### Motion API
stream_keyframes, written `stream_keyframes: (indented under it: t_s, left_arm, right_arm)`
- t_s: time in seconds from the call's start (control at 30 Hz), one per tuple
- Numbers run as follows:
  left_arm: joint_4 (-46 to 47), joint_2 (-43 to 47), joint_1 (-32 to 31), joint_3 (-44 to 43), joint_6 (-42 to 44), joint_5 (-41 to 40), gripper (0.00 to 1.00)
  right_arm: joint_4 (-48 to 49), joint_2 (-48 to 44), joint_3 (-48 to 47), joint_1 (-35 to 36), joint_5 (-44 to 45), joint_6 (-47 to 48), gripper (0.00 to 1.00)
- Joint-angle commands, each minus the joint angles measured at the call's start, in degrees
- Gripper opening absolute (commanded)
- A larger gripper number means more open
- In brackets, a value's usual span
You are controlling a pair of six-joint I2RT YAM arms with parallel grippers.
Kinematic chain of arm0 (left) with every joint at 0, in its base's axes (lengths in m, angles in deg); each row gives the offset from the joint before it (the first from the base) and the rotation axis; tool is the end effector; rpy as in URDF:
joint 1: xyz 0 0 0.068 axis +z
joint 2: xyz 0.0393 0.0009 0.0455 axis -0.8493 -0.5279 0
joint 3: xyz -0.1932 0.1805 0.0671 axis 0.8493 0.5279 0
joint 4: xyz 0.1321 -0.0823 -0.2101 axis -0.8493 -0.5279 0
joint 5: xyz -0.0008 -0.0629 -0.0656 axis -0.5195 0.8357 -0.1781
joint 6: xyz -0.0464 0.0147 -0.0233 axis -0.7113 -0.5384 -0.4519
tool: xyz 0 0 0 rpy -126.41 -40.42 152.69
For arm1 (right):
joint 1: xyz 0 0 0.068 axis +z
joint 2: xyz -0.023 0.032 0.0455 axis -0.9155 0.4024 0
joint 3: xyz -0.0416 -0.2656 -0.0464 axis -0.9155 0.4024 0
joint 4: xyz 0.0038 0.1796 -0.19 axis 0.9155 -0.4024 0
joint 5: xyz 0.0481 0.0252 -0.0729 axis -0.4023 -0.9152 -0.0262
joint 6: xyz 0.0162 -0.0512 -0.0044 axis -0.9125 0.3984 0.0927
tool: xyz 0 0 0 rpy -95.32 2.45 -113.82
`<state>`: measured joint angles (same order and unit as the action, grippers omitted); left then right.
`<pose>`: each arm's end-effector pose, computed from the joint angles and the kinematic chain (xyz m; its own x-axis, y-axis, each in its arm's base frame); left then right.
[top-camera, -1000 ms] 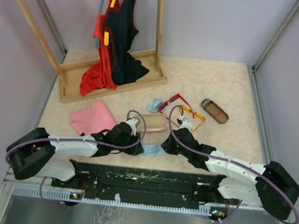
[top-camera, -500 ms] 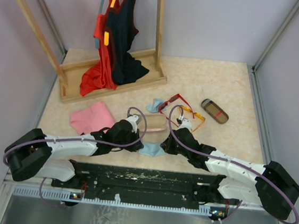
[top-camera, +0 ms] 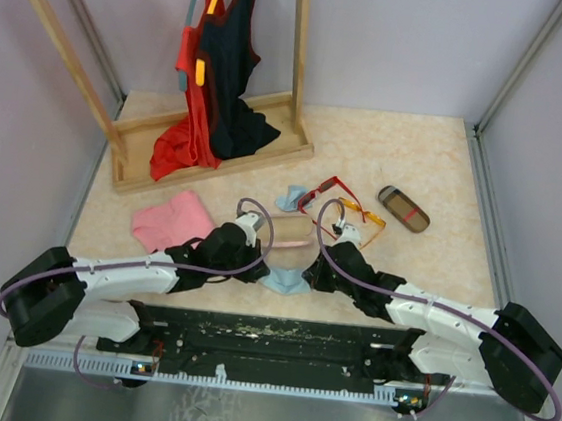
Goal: Organize the sunglasses
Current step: Fold the glasses cleaning cloth at the center of the board.
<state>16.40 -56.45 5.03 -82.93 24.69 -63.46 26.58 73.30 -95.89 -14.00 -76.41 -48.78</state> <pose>0.1451 -0.1926 0.1717 -0.7376 0.0644 -0.6722 0.4631 0.7727 -0.4341 0.1335 0.1643 0.1682 -0.7960 0.2052 -0.5695 -0.1659 0.8308 0.5313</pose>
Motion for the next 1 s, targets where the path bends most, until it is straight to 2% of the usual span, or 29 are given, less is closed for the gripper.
stream_keyframes:
  t_s: [0.0,0.2,0.3,0.53,0.63,0.83,0.97]
  left_arm:
    - [0.06,-0.95,0.32,-1.00,-0.11,-0.49,0.11]
    - [2.10,-3.34,0.52,-0.39,-0.20,0.35,0.35]
    - [2.69,-4.10,0.61,-0.38,-0.35,0.57,0.41]
    - [2.68,-4.09,0.56,-0.38,0.06,1.01,0.41]
    - [3.26,-3.34,0.08,-0.27,3.37,2.95,0.43]
    - [1.34,-2.69,-0.51,-0.40,6.58,0.06,0.43]
    - [3.47,-1.48,-1.00,-0.17,10.86,2.10,0.43]
  right_arm:
    - [2.17,-0.19,-0.38,0.29,0.00,-0.42,0.00]
    - [2.41,0.10,-0.41,0.31,-0.28,-0.44,0.00]
    - [2.28,0.11,-0.55,0.29,-0.21,-0.36,0.00]
    - [2.27,0.22,-0.51,0.29,-0.12,-0.27,0.00]
    - [2.44,0.37,-0.40,0.29,-0.03,-0.23,0.00]
    - [0.98,0.58,-0.25,0.29,2.82,-1.56,0.00]
    - [1.13,0.70,-0.50,0.29,3.48,-2.31,0.00]
